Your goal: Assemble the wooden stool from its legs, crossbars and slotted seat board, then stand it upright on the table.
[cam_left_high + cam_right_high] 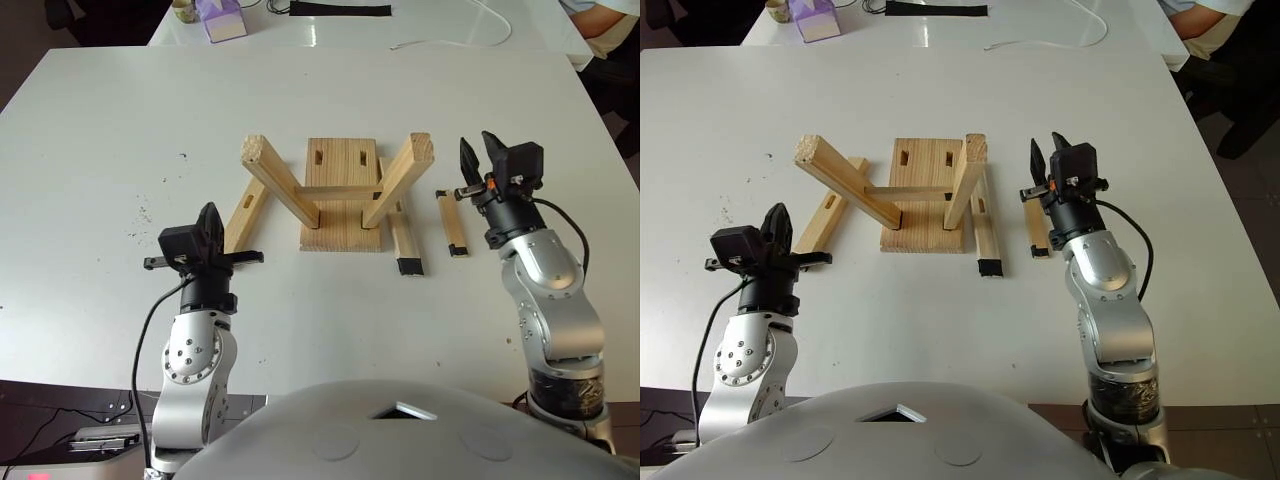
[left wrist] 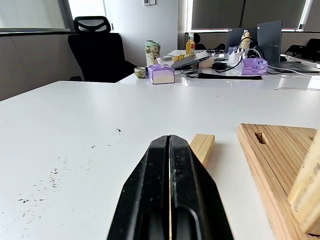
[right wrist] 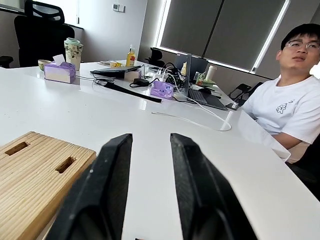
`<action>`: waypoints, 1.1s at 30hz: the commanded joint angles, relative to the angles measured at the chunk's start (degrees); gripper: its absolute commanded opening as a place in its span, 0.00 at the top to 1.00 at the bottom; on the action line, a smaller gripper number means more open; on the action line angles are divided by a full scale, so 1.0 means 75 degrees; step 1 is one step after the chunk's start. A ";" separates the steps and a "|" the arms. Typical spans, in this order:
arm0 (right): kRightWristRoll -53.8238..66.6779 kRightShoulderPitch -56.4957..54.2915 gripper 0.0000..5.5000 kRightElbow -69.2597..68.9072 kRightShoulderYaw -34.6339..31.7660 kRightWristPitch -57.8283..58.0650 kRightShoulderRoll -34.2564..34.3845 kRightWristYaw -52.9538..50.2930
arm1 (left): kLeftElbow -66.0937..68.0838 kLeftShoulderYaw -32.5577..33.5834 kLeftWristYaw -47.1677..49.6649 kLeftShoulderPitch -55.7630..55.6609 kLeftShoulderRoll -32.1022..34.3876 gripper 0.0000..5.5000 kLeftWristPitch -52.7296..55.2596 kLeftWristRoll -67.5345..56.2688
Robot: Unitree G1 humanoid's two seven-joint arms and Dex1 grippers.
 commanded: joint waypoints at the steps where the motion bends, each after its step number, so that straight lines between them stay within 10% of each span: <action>1: -0.0232 0.0176 0.88 -0.0257 0.0182 0.0432 0.0519 -0.0408 | 0.0117 0.0591 0.0228 -0.0326 -0.0219 1.00 0.0324 0.0090; 17: -0.1994 0.1435 1.00 -0.1804 0.0617 0.1576 0.1422 -0.1548 | -0.1120 0.1061 -0.0495 -0.1533 0.0638 1.00 0.1990 0.0753; 25: -0.1436 -0.0075 1.00 -0.1733 0.4683 0.1476 0.1215 0.0696 | -0.1542 -0.3381 -0.2432 -0.2657 0.0446 1.00 0.3267 -0.0673; 33: -0.0953 -0.0167 1.00 -0.1398 0.4159 0.1823 0.0768 0.1363 | -0.1198 -0.1802 -0.1981 -0.2578 0.0551 1.00 0.2840 -0.0023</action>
